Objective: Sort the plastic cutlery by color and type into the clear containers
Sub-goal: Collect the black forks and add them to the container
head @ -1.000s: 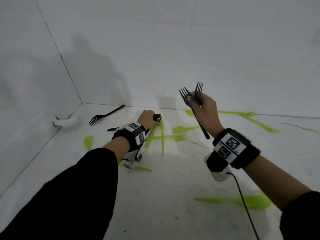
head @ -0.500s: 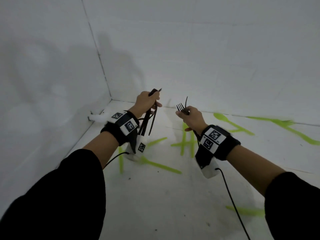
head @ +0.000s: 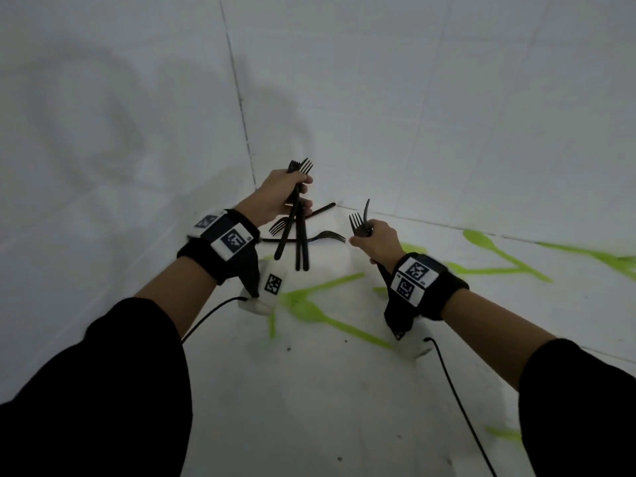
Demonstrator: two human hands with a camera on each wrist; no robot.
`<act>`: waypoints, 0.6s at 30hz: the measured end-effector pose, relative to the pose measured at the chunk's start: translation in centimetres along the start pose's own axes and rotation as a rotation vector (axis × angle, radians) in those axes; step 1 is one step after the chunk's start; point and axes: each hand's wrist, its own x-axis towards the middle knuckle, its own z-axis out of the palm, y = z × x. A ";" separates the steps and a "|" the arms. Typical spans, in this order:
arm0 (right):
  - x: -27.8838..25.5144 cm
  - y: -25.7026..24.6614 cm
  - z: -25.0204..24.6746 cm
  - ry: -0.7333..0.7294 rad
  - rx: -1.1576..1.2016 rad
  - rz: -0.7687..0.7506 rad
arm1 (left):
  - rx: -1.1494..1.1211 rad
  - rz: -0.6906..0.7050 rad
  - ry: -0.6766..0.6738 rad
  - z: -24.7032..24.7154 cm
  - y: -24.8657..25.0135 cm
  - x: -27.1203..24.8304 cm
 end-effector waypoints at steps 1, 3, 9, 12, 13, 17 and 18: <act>0.3 0.0 0.1 -0.004 -0.049 -0.024 | 0.069 -0.009 0.011 -0.4 -0.1 0.1; 0.7 -0.1 0.0 0.012 -0.148 -0.075 | 0.190 -0.035 0.027 -1.0 -0.7 0.5; 1.6 -0.7 1.1 -0.130 -0.343 -0.143 | 0.234 -0.073 0.027 -2.7 -2.8 1.6; 1.9 -1.0 1.9 -0.150 -0.375 -0.187 | 0.320 -0.057 0.098 -3.3 -3.5 2.8; 1.9 -1.2 2.0 -0.140 -0.383 -0.196 | 0.367 -0.046 0.117 -3.5 -3.7 3.3; 1.5 -1.3 2.0 -0.081 -0.327 -0.143 | 0.619 -0.012 0.154 -4.4 -4.7 4.6; 1.4 -1.3 1.8 -0.065 -0.263 -0.128 | 0.679 0.003 0.145 -4.6 -5.0 4.8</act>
